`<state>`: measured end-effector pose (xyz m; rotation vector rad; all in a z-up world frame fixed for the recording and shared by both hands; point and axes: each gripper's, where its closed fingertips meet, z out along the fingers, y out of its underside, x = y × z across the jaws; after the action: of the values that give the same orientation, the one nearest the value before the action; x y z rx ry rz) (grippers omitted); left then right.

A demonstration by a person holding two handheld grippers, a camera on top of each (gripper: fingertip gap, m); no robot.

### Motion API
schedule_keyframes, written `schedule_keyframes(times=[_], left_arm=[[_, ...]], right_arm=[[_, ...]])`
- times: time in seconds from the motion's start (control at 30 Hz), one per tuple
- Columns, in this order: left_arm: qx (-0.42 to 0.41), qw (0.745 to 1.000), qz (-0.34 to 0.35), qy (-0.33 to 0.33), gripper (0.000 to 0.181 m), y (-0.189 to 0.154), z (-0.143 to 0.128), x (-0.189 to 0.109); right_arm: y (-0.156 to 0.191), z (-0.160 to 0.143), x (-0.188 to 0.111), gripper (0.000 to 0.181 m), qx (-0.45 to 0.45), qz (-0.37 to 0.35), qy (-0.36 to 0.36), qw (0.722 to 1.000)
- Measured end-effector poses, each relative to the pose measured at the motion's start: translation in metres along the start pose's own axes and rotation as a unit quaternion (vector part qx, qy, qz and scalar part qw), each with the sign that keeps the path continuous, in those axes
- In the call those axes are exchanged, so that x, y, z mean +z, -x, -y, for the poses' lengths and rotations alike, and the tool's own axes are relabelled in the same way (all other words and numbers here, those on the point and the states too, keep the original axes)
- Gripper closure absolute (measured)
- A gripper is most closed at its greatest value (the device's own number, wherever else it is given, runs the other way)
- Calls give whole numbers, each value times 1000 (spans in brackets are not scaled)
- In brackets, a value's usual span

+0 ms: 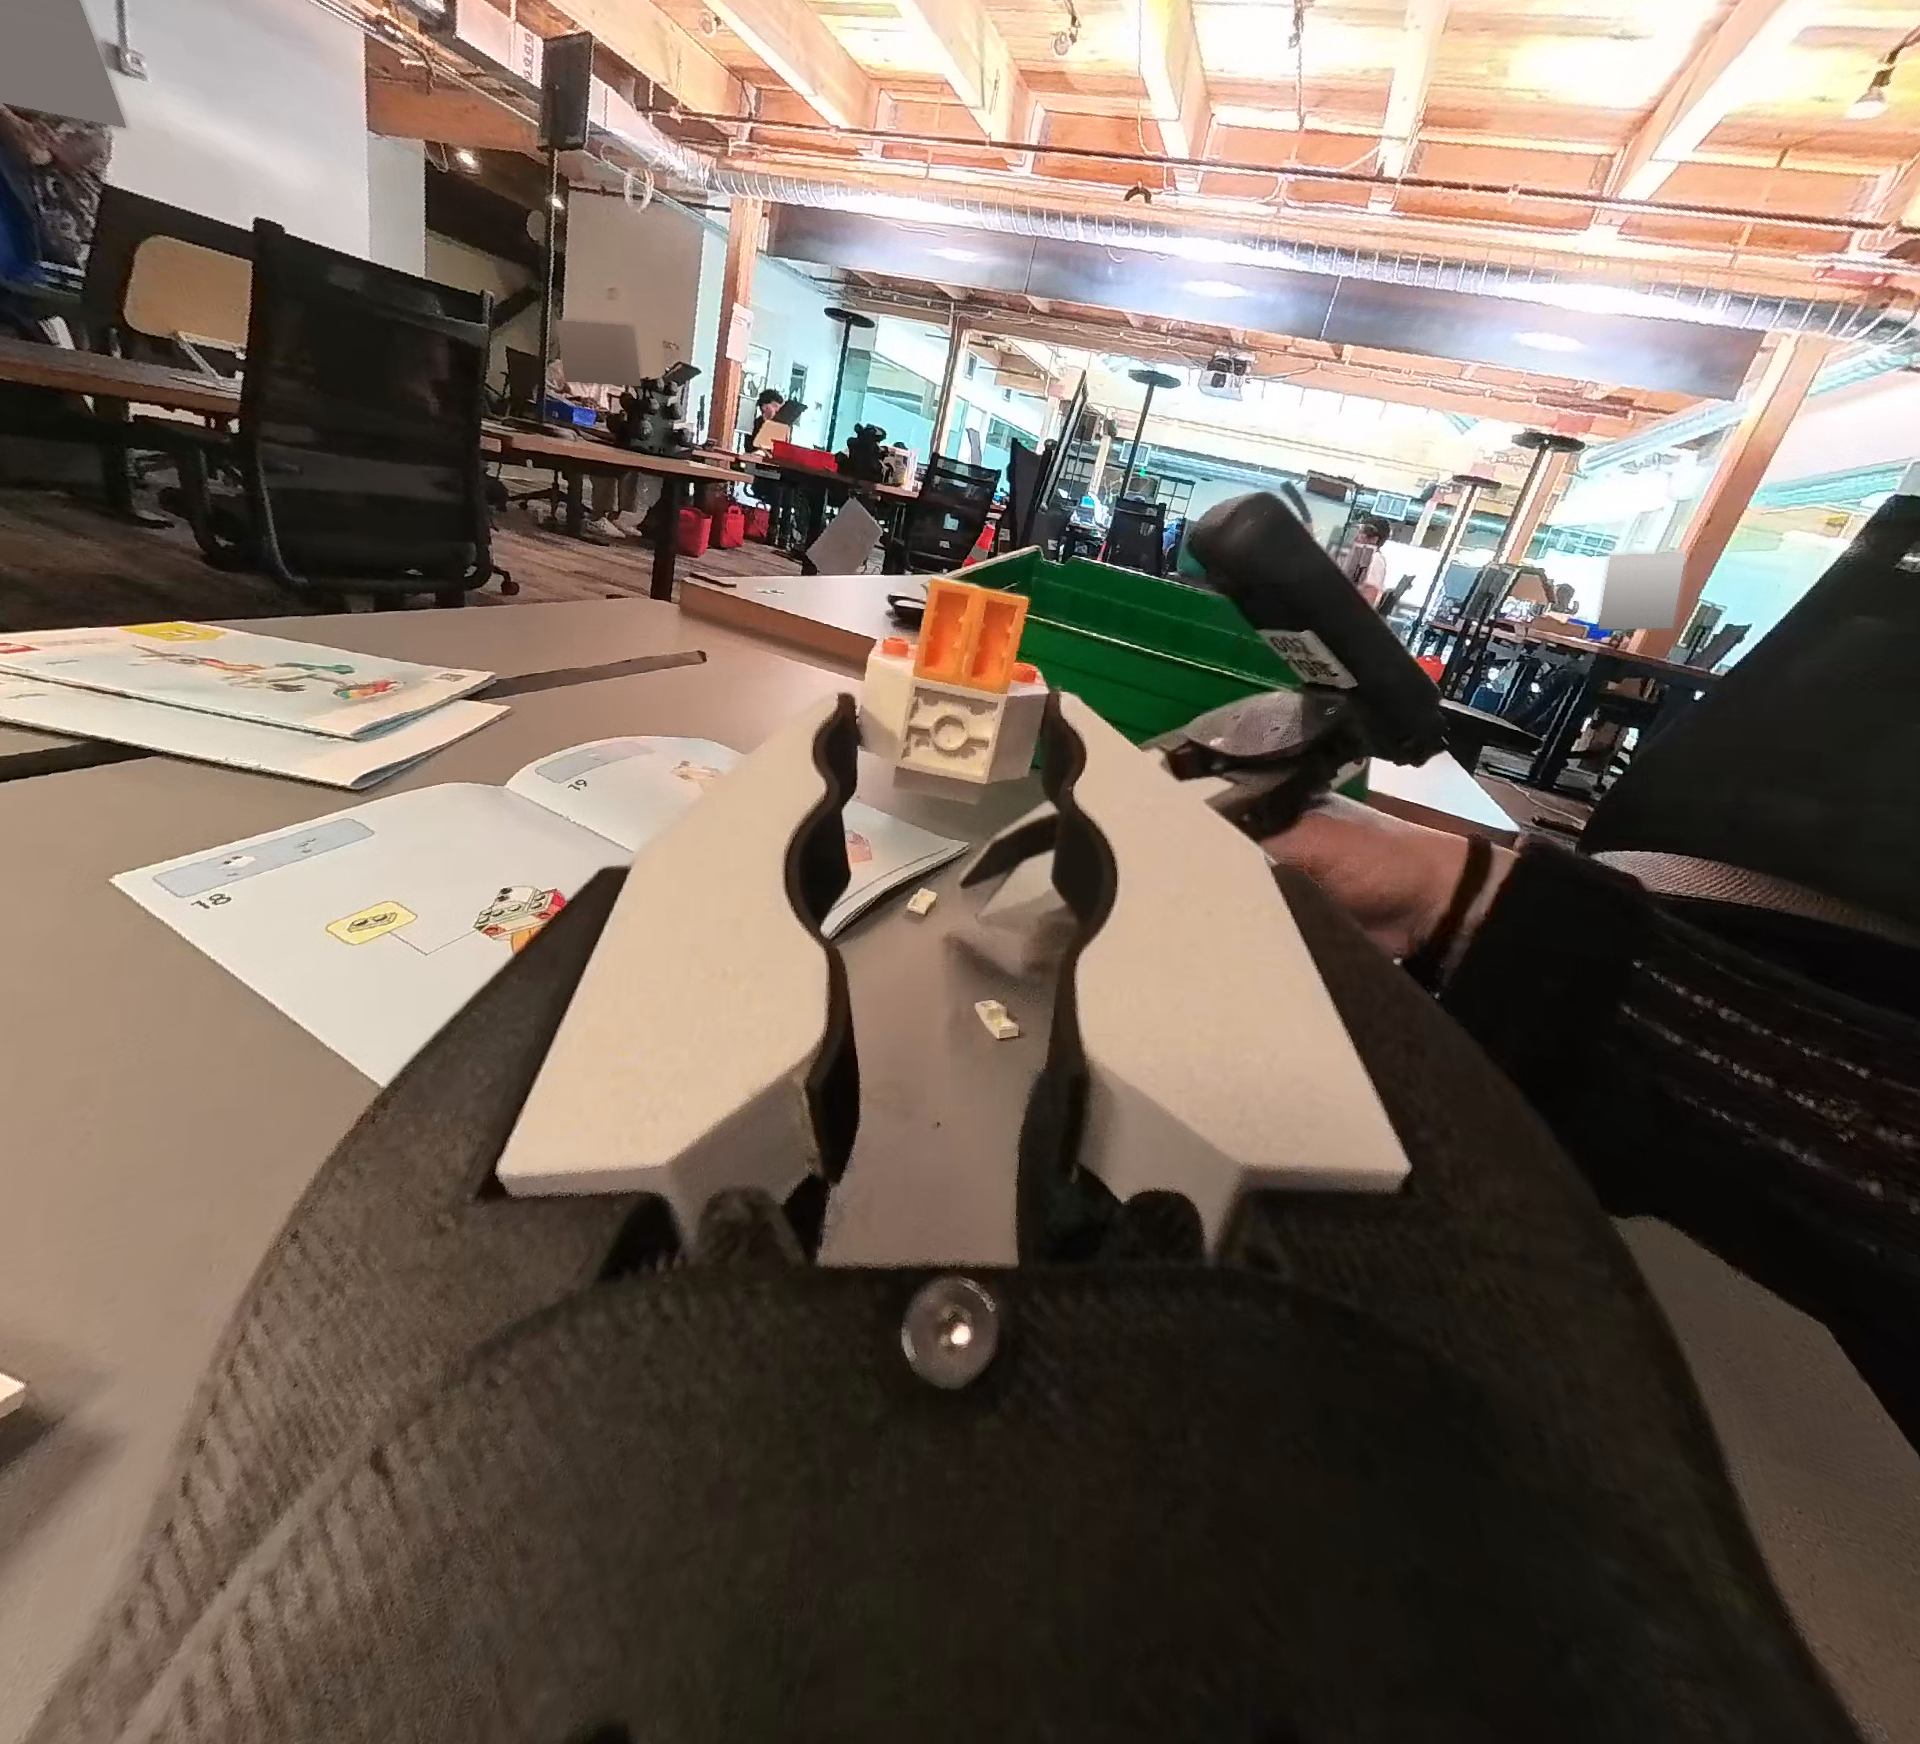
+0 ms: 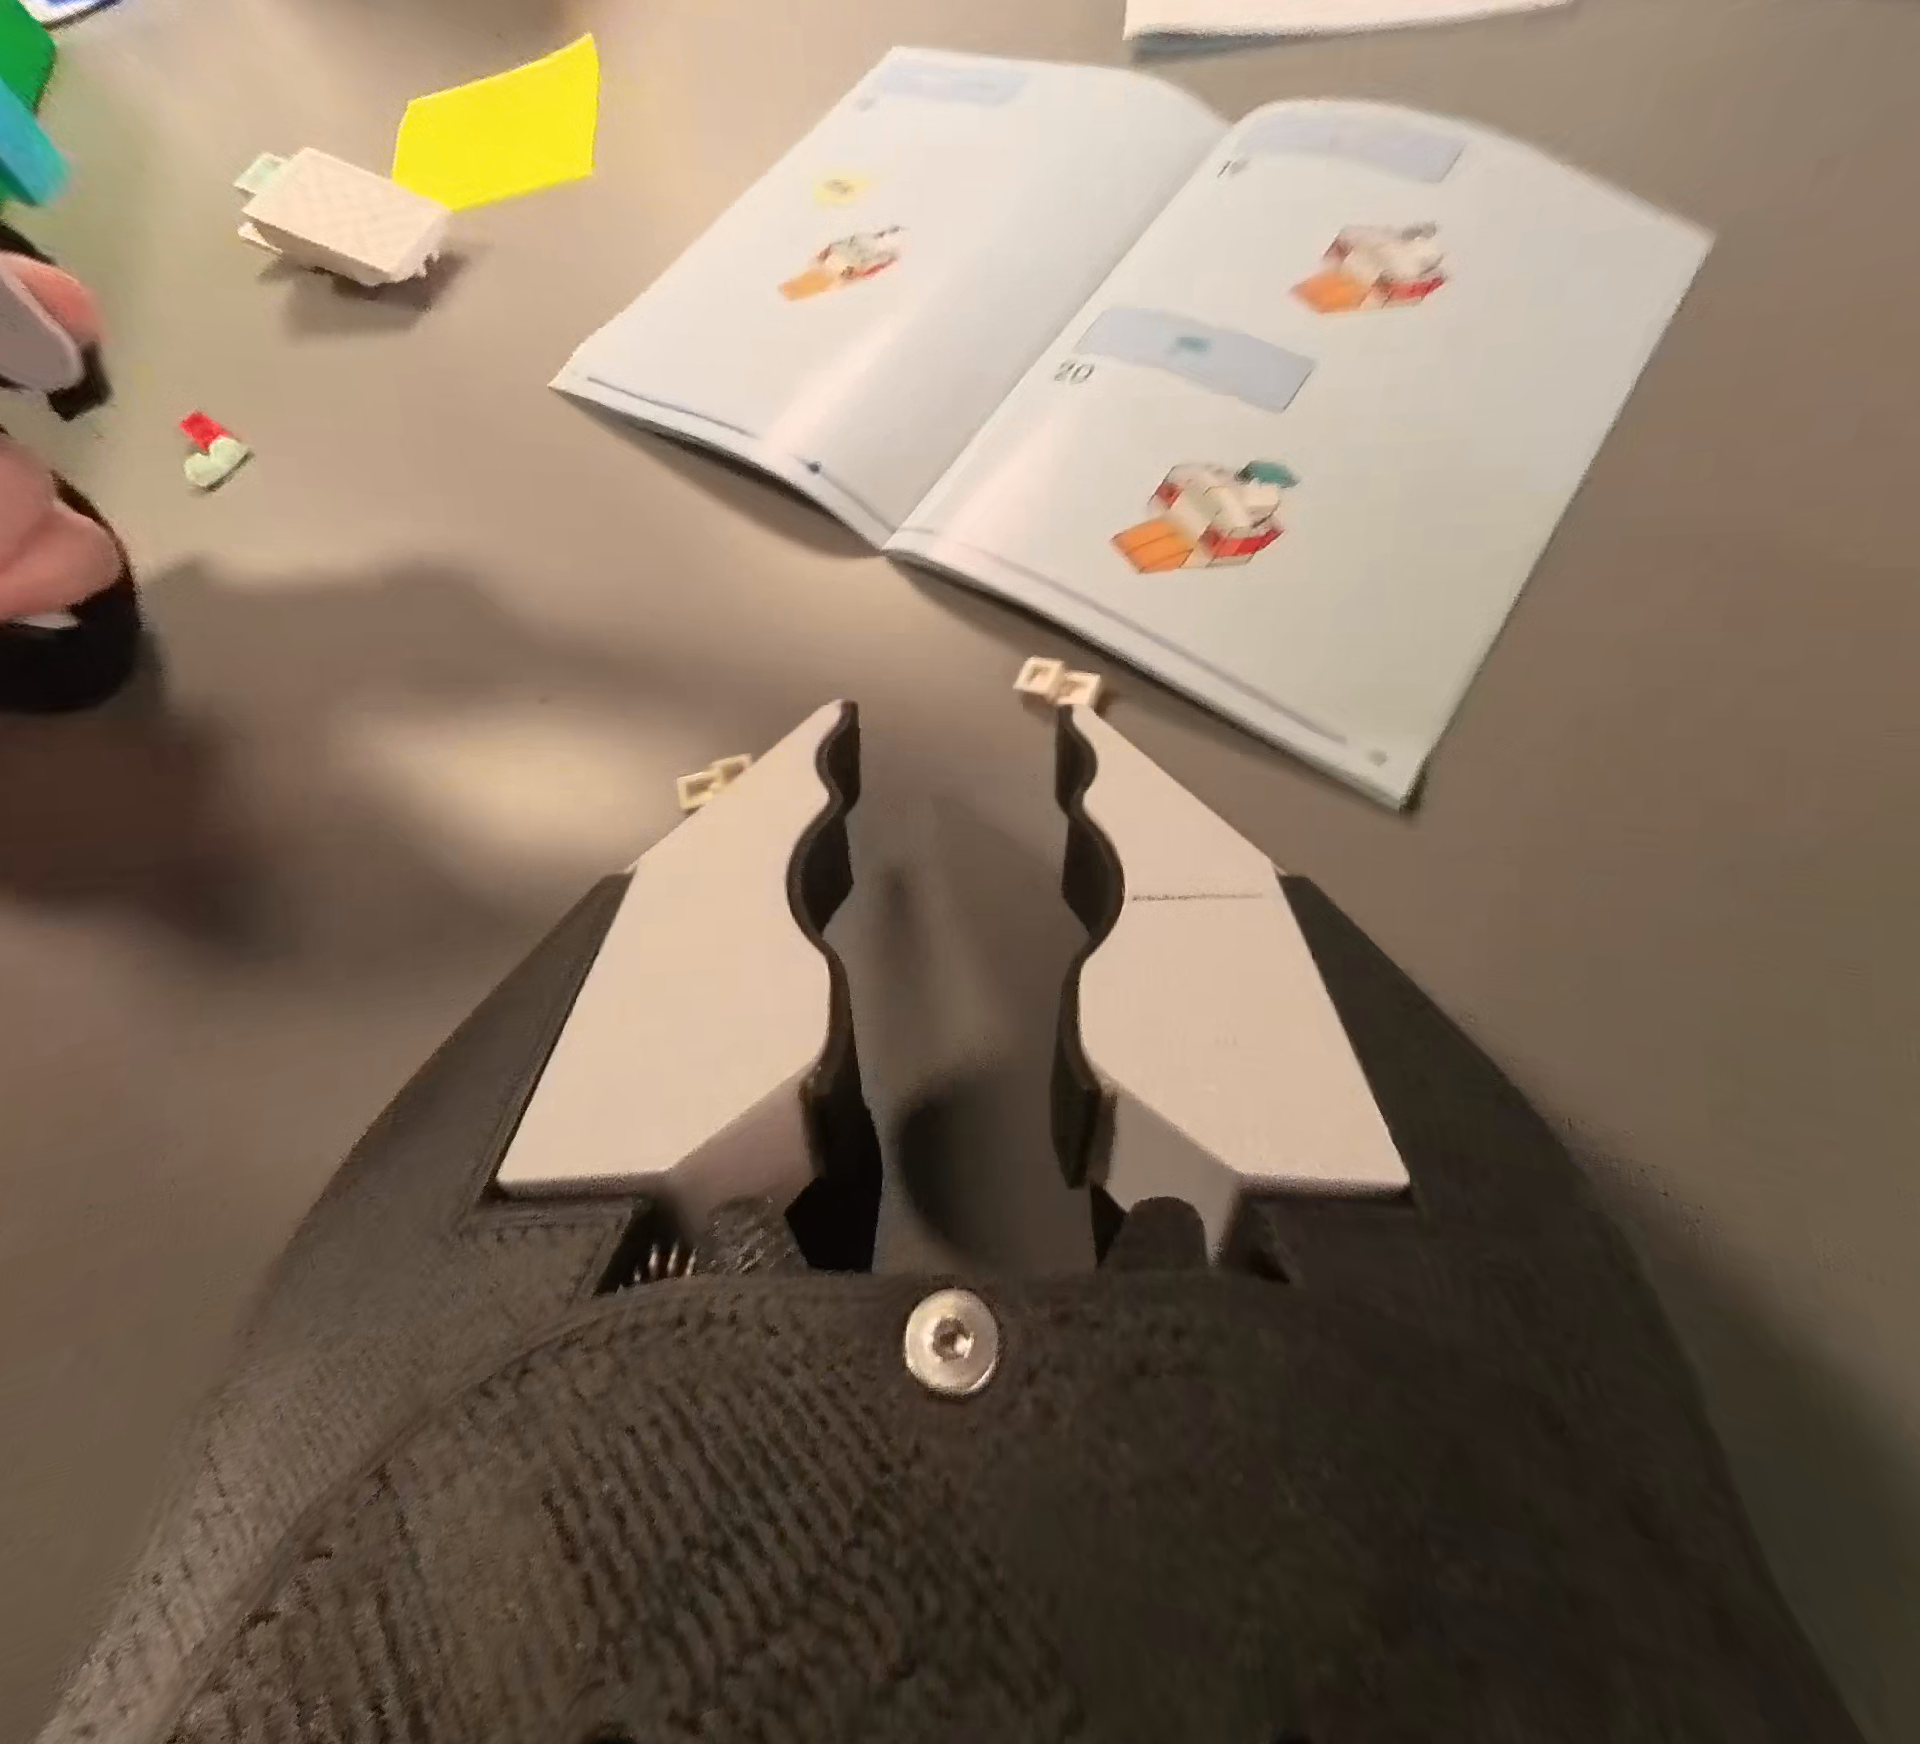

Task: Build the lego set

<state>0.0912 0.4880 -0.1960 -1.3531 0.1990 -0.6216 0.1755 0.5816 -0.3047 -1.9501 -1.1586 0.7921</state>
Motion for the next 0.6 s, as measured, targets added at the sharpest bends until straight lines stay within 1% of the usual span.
schedule_keyframes(times=[0.07, 0.1, 0.13, 0.17, 0.2, 0.3, 0.4, 0.5, 0.6], left_arm=[[4, 1000, 0, 5, 147, 1, -1, 0], [8, 1000, 1, 9, 147, 1, -3, -1], [12, 1000, 2, 14, 147, 2, -4, -1], [17, 1000, 1, 18, 147, 1, -5, -1], [25, 999, -1, 22, 147, 1, -7, -1], [40, 999, -7, 30, 147, -2, -9, -1], [38, 999, -16, 34, 147, -4, -11, 1], [17, 999, -26, 33, 147, -7, -12, 4], [8, 999, -36, 36, 147, -10, -13, 5]], right_arm=[[-8, 1, 1, 141, -57, -5, 7, 998], [-11, -2, 2, 141, -101, -2, 22, 995], [-16, -7, 4, 147, -136, -1, 40, 990], [-20, -9, 5, 149, -148, 7, 48, 988], [-19, -10, 6, 153, -142, 32, 56, 988], [-18, -8, 9, 153, -123, 82, 62, 987], [-18, -6, 13, 153, -134, 102, 64, 984], [-19, -4, 15, 154, -134, 118, 66, 982], [-19, -4, 15, 157, -131, 122, 66, 982]])
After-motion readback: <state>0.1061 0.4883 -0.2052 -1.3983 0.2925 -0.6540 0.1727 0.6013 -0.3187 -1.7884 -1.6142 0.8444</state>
